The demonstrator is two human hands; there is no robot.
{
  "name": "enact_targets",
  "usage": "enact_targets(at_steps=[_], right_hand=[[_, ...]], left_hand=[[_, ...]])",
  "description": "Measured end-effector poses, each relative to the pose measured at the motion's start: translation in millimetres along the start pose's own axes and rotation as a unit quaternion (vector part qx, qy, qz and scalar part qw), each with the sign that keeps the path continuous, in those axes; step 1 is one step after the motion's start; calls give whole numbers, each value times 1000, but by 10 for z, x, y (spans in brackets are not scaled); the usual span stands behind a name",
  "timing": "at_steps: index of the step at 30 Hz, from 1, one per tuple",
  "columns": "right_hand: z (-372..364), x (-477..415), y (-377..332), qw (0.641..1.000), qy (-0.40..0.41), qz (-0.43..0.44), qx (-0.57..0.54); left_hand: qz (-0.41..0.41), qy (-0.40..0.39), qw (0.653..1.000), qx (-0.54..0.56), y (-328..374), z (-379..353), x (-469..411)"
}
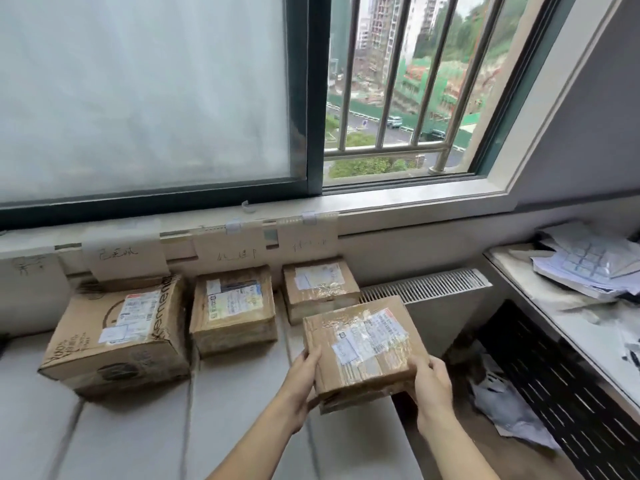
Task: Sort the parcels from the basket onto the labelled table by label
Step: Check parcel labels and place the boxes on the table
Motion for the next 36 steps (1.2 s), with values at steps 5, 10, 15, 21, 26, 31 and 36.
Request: enact_targets(at_steps=[5, 10, 15, 21, 26, 31, 36], right_hand=[[-234, -454, 60, 993, -101, -41, 46], [-445, -679, 109, 985, -141, -66, 69], [-658, -775, 215, 980, -166, -66, 90], [-834, -849, 217, 976, -179, -59, 107], [-872, -875, 215, 978, -169, -57, 107], [-871, -846, 312, 984, -137, -63, 99], [-784, -501, 460, 995, -40, -76, 57]], left_hand=[[-28, 54, 998, -21, -35, -231, -143], [-43, 119, 991, -50, -61, -210, -224], [-62, 178, 979, -73, -35, -116, -419], [-86, 183, 972, -119, 158, -170, -409], [-95, 157, 973, -137, 196, -150, -469], [-100, 128, 976, -145, 181, -56, -520], [-99, 107, 978, -146, 52, 328, -489]])
Point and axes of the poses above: each hand's wrist, its own x-axis away from the middle knuckle, its own z-axis out of the back of the hand, y = z × x, the point moved 6 cm from there along -x, towards the middle knuckle, and after that the axes turned 12 degrees about y, right-handed, at the moved point
